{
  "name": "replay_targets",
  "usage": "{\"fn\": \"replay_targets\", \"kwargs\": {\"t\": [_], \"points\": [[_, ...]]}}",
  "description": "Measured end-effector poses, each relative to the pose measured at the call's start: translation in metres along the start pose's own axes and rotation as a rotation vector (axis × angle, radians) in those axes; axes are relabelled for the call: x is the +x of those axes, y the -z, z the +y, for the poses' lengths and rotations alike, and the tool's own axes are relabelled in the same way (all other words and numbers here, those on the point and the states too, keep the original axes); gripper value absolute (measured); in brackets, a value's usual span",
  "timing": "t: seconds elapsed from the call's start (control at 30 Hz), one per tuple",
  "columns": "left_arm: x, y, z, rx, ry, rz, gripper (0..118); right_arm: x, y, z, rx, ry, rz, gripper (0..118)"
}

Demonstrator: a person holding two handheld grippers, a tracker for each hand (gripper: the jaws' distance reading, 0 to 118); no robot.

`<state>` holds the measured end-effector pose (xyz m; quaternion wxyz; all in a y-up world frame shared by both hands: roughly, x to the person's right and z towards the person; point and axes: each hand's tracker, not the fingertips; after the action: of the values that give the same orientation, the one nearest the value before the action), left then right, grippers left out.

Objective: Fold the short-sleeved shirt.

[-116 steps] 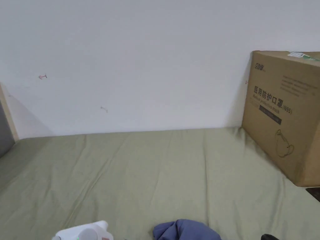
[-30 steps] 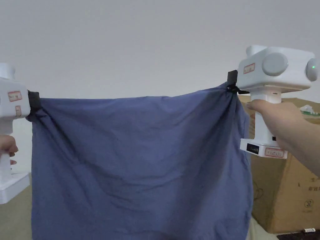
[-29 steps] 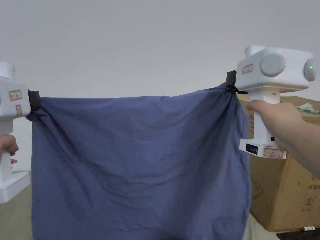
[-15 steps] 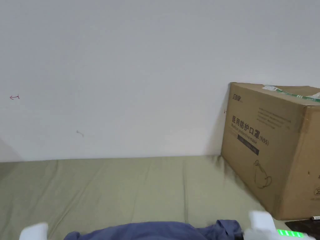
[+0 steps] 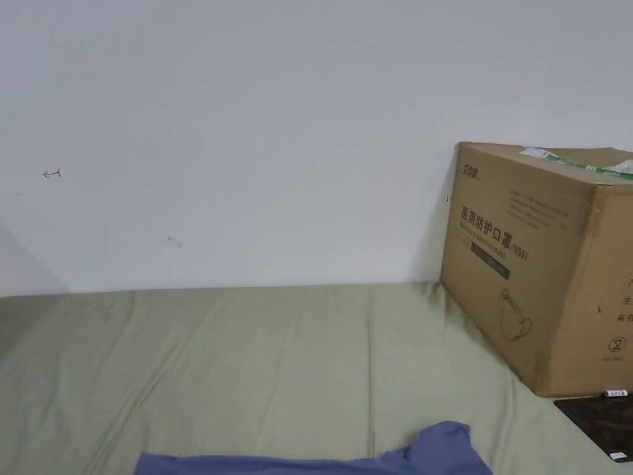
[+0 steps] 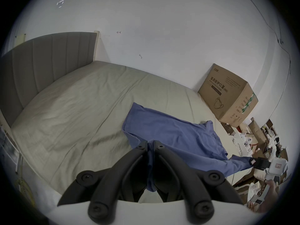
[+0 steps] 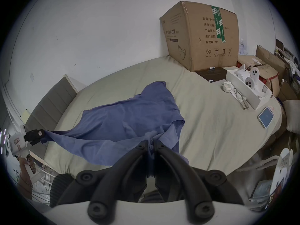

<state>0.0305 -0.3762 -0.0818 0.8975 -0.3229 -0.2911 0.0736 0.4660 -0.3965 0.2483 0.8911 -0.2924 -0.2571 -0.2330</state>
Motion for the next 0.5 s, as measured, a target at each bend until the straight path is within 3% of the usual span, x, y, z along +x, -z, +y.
{"fn": "replay_targets", "kwargs": {"t": [0.1, 0.23, 0.27, 0.3, 0.33, 0.37, 0.4, 0.43, 0.5], "points": [[-0.006, 0.016, -0.002, -0.103, 0.015, 0.024, 5, -0.002, 0.011, 0.003, -0.044, -0.029, -0.010, 6], [-0.021, 0.060, -0.019, -0.272, -0.077, 0.024, 5, 0.005, 0.067, 0.001, -0.221, 0.022, -0.042, 6], [-0.023, 0.071, -0.022, -0.297, -0.071, 0.034, 11, 0.006, 0.080, 0.000, -0.258, 0.029, -0.045, 7], [-0.026, 0.083, -0.026, -0.310, -0.070, 0.040, 24, 0.007, 0.092, -0.002, -0.279, 0.038, -0.050, 10], [-0.028, 0.092, -0.028, -0.327, -0.065, 0.047, 48, 0.009, 0.104, -0.001, -0.302, 0.046, -0.059, 23], [-0.029, 0.096, -0.029, -0.324, -0.074, 0.049, 85, 0.008, 0.110, -0.001, -0.328, 0.044, -0.064, 64], [-0.029, 0.098, -0.029, -0.333, -0.094, 0.050, 98, 0.006, 0.114, 0.002, -0.340, 0.048, -0.076, 92], [-0.025, 0.095, -0.030, -0.335, -0.119, 0.037, 98, 0.002, 0.114, 0.003, -0.358, 0.047, -0.123, 105], [-0.020, 0.087, -0.023, -0.287, -0.155, -0.011, 98, -0.002, 0.106, 0.007, -0.294, 0.029, -0.175, 106]]}}
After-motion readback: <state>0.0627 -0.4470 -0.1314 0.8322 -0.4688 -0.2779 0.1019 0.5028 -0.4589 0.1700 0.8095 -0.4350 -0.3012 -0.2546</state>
